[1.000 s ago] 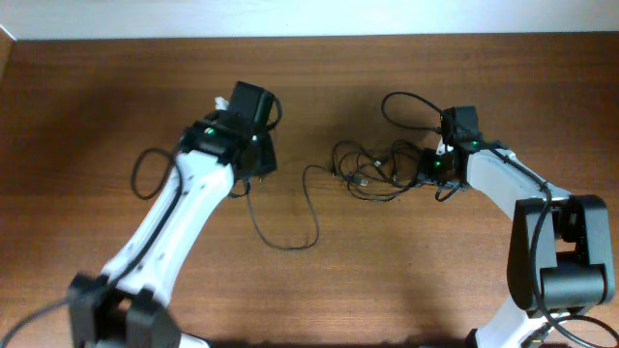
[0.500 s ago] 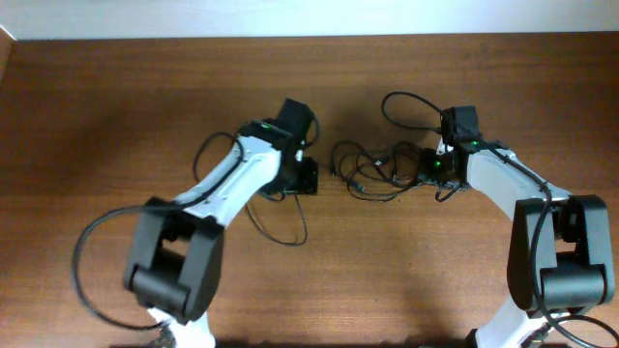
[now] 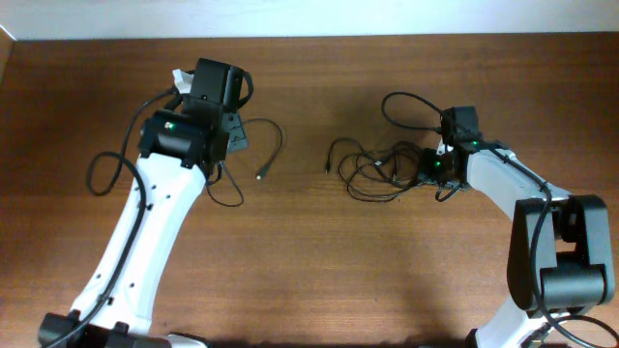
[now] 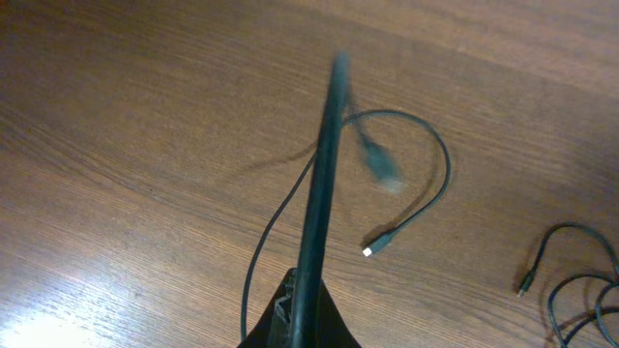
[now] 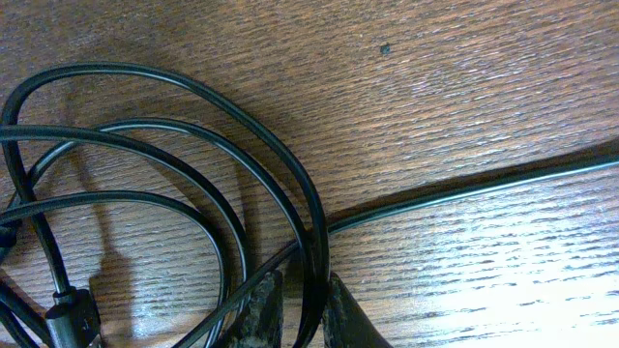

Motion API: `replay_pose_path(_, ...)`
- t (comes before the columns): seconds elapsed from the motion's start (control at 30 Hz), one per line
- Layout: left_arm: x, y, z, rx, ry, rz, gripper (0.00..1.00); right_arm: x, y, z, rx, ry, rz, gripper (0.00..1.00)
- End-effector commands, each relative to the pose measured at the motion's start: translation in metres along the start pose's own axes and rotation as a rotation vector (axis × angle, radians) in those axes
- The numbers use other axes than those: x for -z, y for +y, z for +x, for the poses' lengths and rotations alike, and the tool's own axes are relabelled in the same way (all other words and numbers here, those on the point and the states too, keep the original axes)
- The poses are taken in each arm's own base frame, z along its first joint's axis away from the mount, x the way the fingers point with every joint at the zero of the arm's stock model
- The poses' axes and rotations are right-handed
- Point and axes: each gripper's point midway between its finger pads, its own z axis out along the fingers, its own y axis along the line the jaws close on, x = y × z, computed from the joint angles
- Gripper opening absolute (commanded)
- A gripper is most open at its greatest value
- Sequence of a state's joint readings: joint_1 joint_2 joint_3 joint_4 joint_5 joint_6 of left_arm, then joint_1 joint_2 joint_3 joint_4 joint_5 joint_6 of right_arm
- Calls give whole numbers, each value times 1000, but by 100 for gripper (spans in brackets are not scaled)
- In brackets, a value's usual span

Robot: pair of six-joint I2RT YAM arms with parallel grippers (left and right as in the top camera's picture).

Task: Untangle cables
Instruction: 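Drag the single cable further left with the left gripper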

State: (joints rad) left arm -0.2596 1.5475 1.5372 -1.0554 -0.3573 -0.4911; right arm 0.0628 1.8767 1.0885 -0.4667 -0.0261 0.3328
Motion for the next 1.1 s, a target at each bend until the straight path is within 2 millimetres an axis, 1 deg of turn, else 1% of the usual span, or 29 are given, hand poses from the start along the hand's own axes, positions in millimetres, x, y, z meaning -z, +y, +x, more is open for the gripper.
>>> replay_pose_path(0.0,-27,1,14,-11,62,-62,0,-12,-10,16,4,49,48,14)
replay_pose_path(0.1,-68,-18,40,-50,194,-52,0,-12,-10,16,4,48,48,14)
replay_pose_path(0.17,-92,-24,46,-60,223,-66,0,-12,-10,16,4,49,48,14)
replay_pose_path(0.2,-108,-35,52,-64,247,-40,0,-12,-10,16,4,49,48,14)
replay_pose_path(0.23,-118,-46,57,-72,268,1,1,-12,-10,16,4,49,48,14)
replay_pose_path(0.27,-125,-54,60,-71,285,34,5,-12,-10,16,4,49,48,14)
replay_pose_path(0.3,-136,-63,64,-67,297,61,18,-12,-10,16,4,49,48,14)
replay_pose_path(0.33,-145,-68,66,-65,300,72,23,-12,-10,16,4,49,48,14)
replay_pose_path(0.37,-156,-79,73,-60,326,109,24,-12,-8,17,3,53,32,15)
replay_pose_path(0.4,-162,-88,77,-54,345,151,27,-12,-5,17,3,54,18,15)
replay_pose_path(0.43,-167,-93,79,-51,346,166,31,-12,-5,17,3,55,15,15)
replay_pose_path(0.47,-174,-95,80,-51,344,168,50,-12,-5,17,3,55,15,15)
replay_pose_path(0.5,-179,-97,81,-51,342,169,58,-12,-5,17,3,55,15,15)
replay_pose_path(0.57,-192,-102,85,-49,345,176,67,-12,-5,17,3,55,15,15)
replay_pose_path(0.6,-197,-102,87,-50,347,174,73,-12,-5,17,3,55,14,15)
replay_pose_path(0.67,-211,-102,100,-57,378,157,80,-12,-5,17,3,55,15,15)
replay_pose_path(0.7,-216,-101,105,-63,391,150,80,-12,-4,17,3,55,14,16)
replay_pose_path(0.77,-225,-99,115,-77,414,138,54,-12,-4,17,3,55,14,16)
replay_pose_path(0.87,-226,-100,118,-132,420,146,53,-12,-4,17,3,56,12,16)
replay_pose_path(0.9,-224,-102,116,-175,410,159,31,-12,-4,17,3,54,10,20)
replay_pose_path(0.93,-222,-102,115,-204,408,164,5,-12,-4,16,3,53,10,20)
replay_pose_path(0.97,-215,-99,112,-218,417,158,3,-12,-4,16,3,53,10,20)
replay_pose_path(1.0,-209,-96,104,-218,415,146,3,-12,-4,16,3,53,10,20)
replay_pose_path(1.03,-196,-93,86,-220,383,119,2,-12,-4,16,3,53,10,20)
replay_pose_path(1.07,-184,-94,71,-215,355,123,2,-12,-4,17,3,54,10,20)
